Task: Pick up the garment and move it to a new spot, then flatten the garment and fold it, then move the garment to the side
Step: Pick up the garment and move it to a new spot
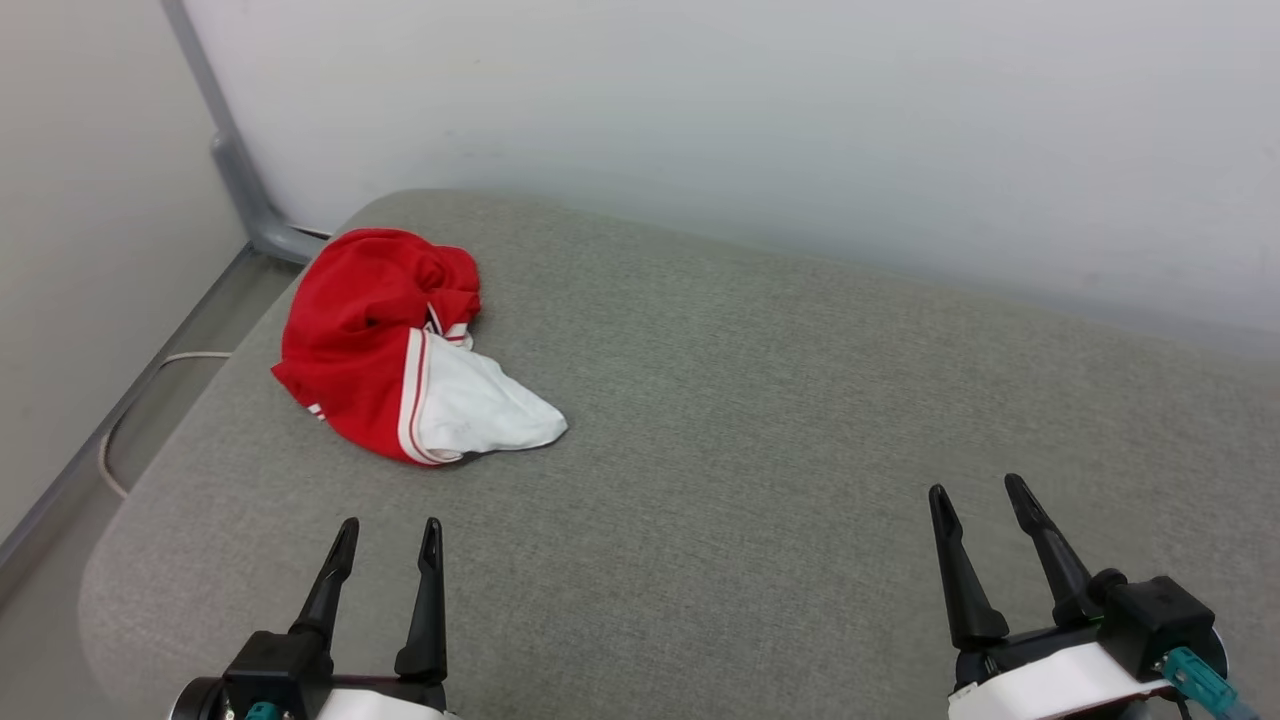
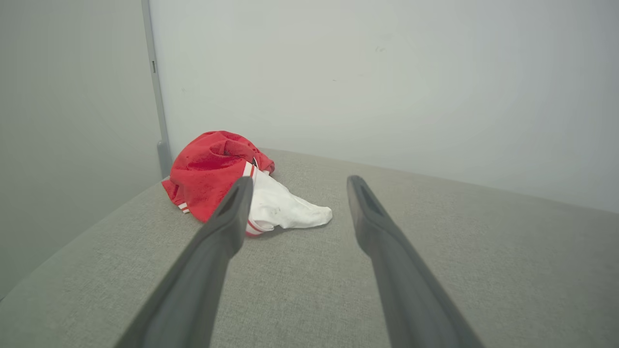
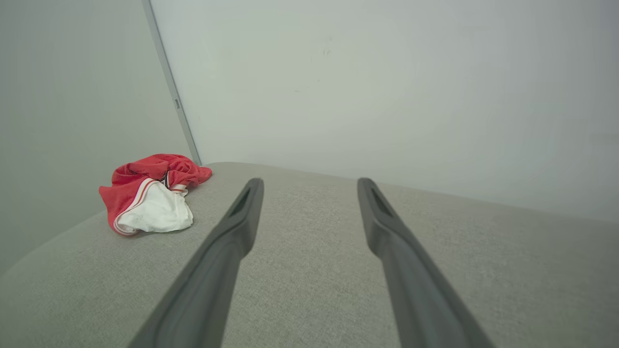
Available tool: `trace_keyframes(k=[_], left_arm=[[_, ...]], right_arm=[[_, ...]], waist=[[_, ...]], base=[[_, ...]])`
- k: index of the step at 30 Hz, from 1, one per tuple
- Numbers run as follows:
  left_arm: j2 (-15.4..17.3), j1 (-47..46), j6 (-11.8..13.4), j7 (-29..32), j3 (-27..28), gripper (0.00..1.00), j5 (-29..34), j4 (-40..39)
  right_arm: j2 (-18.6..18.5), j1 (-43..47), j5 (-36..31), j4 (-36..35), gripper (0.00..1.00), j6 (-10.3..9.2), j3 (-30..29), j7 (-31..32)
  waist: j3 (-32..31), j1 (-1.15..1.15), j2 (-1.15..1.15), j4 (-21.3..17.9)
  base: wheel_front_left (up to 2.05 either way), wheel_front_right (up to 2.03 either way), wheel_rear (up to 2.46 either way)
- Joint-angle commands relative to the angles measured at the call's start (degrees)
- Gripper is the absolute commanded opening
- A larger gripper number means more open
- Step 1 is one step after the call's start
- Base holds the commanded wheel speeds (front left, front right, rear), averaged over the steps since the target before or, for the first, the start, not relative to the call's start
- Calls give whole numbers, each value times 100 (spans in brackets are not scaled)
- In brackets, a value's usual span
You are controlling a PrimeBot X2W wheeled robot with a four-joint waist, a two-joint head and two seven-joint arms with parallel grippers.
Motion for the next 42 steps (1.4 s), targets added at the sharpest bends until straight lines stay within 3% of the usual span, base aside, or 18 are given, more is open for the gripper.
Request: trace_keyframes(k=[1, 8, 17, 27, 33, 37, 42], left_arm=[[-3, 70, -17, -14, 7, 100, 39, -14], [-3, 112, -63, -14, 10, 100, 74, 17], [-3, 111, -118, -14, 65, 100, 95, 55], [-2, 0, -8, -14, 381, 100, -68, 2], [27, -633, -180, -14, 679, 100, -27, 353], [522, -1600, -310, 146, 693, 100, -356, 1225], [1319, -2960, -353, 1750, 426, 100, -1109, 2101]], right_arm=[[11, 87, 15, 8, 100, -4, 11, -13], [11, 51, 45, 22, 100, -4, 64, -13], [11, 57, 74, 54, 100, -4, 142, -13], [11, -54, -67, -59, 100, -4, 141, -13], [11, -220, -398, -270, 100, -3, 76, -13], [11, -353, -600, -427, 100, -4, 46, -13], [-34, -592, -842, -663, 100, -4, 40, -13]], waist=[[-23, 0, 0, 246], [-13, 0, 0, 588], [-46, 0, 0, 713], [162, 0, 0, 433], [757, 0, 0, 147], [1206, 0, 0, 2], [1772, 0, 0, -188]], base=[[0, 0, 0], [0, 0, 0], [0, 0, 0], [0, 0, 0], [0, 0, 0], [0, 0, 0], [0, 0, 0]])
